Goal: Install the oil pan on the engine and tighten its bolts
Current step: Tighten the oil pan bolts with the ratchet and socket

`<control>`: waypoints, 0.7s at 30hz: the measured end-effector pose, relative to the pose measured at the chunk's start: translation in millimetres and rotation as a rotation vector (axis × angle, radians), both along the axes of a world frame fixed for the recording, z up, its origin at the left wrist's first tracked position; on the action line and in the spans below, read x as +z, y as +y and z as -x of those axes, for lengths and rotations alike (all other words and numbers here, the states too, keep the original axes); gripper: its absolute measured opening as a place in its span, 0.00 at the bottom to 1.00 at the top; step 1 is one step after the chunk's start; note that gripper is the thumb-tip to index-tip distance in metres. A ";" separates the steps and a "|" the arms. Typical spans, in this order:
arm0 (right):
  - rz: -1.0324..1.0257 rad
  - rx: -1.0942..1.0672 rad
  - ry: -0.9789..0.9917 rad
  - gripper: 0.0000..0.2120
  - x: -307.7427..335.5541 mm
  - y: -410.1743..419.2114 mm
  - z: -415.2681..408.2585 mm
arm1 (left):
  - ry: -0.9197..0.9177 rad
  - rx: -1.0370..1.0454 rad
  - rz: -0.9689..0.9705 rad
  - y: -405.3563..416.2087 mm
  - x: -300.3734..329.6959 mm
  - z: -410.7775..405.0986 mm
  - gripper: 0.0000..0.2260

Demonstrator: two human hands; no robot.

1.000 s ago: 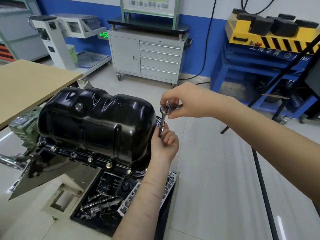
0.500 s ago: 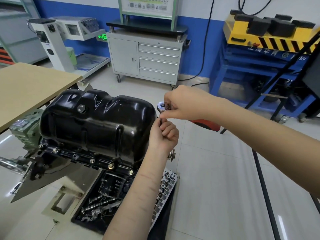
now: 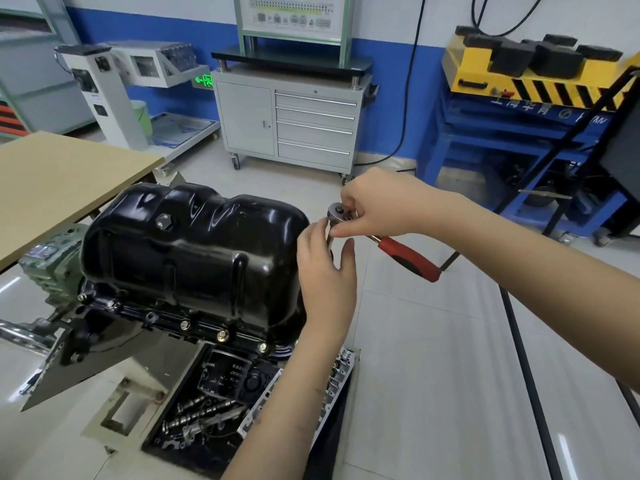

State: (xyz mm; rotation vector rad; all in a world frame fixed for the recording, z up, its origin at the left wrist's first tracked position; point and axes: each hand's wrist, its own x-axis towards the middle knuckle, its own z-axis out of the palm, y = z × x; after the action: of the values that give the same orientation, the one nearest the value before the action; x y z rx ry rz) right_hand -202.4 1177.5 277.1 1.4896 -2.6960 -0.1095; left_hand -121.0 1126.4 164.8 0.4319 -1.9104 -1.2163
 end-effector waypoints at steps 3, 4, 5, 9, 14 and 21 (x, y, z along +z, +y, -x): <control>-0.001 0.043 -0.084 0.17 1.9 4.7 -1.1 | -0.092 -0.038 -0.045 -10.6 -0.7 5.3 0.05; -0.006 0.060 -0.092 0.16 2.8 6.1 -1.5 | -0.107 -0.026 -0.028 -12.9 -2.0 6.5 0.05; -0.015 0.087 -0.081 0.14 3.6 6.9 -0.9 | -0.119 -0.013 -0.009 -13.4 -2.9 7.3 0.06; -0.094 0.191 0.030 0.09 4.9 2.8 0.9 | -0.135 -0.002 0.031 -11.6 -6.1 6.5 0.08; -0.139 0.198 0.140 0.12 4.5 -9.7 1.3 | -0.095 -0.006 -0.063 -9.5 -6.0 7.5 0.07; -0.115 0.182 0.063 0.07 6.5 -6.5 1.0 | -0.098 0.023 -0.086 -7.7 -9.8 16.0 0.08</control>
State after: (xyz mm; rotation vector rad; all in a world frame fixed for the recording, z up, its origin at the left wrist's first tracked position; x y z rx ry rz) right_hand -203.4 1171.0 283.6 1.7243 -2.5301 -0.3007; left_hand -137.0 1118.6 155.0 0.5667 -1.9349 -1.2864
